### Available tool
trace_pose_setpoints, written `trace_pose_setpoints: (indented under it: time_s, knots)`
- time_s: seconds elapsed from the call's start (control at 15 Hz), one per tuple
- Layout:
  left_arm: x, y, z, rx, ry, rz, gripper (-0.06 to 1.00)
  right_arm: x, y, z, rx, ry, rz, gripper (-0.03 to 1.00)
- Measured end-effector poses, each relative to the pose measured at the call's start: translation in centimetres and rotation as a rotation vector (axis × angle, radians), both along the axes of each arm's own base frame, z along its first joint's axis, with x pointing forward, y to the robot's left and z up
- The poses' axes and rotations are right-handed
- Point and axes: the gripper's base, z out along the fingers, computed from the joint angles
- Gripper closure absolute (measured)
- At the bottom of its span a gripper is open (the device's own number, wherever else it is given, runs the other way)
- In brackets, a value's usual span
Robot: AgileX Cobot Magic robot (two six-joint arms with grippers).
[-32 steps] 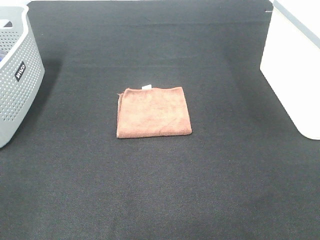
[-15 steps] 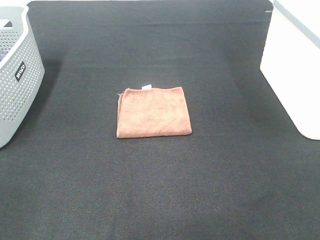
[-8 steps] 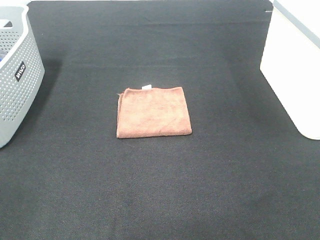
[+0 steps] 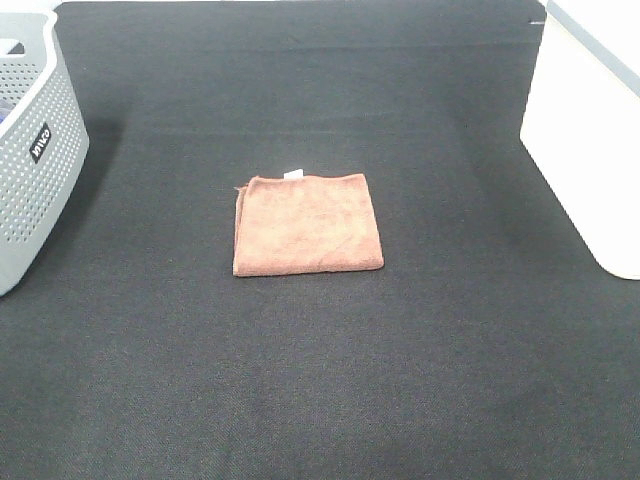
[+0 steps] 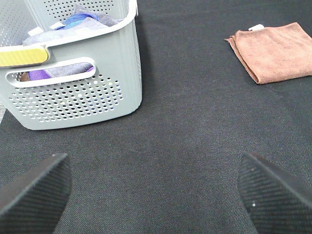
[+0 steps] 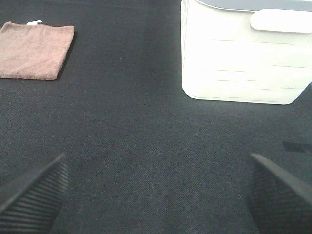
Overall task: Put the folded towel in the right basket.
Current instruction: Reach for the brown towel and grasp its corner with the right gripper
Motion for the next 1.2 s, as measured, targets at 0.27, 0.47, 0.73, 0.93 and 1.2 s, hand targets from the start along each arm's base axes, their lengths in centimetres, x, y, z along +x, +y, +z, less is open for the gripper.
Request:
trace_pose_setpoints:
  time_s: [0.27, 0.47, 0.73, 0.93, 1.2]
  knots:
    - [0.00, 0.00, 0.00, 0.000, 0.000, 0.000, 0.06, 0.00, 0.00, 0.00, 0.000, 0.000, 0.000, 0.06]
    - [0.00, 0.00, 0.00, 0.000, 0.000, 0.000, 0.06, 0.00, 0.00, 0.00, 0.000, 0.000, 0.000, 0.06]
    - [0.00, 0.00, 0.00, 0.000, 0.000, 0.000, 0.06, 0.00, 0.00, 0.00, 0.000, 0.000, 0.000, 0.06]
    - [0.00, 0.00, 0.00, 0.000, 0.000, 0.000, 0.06, 0.00, 0.00, 0.00, 0.000, 0.000, 0.000, 0.06]
    - [0.00, 0.00, 0.00, 0.000, 0.000, 0.000, 0.06, 0.00, 0.00, 0.00, 0.000, 0.000, 0.000, 0.06]
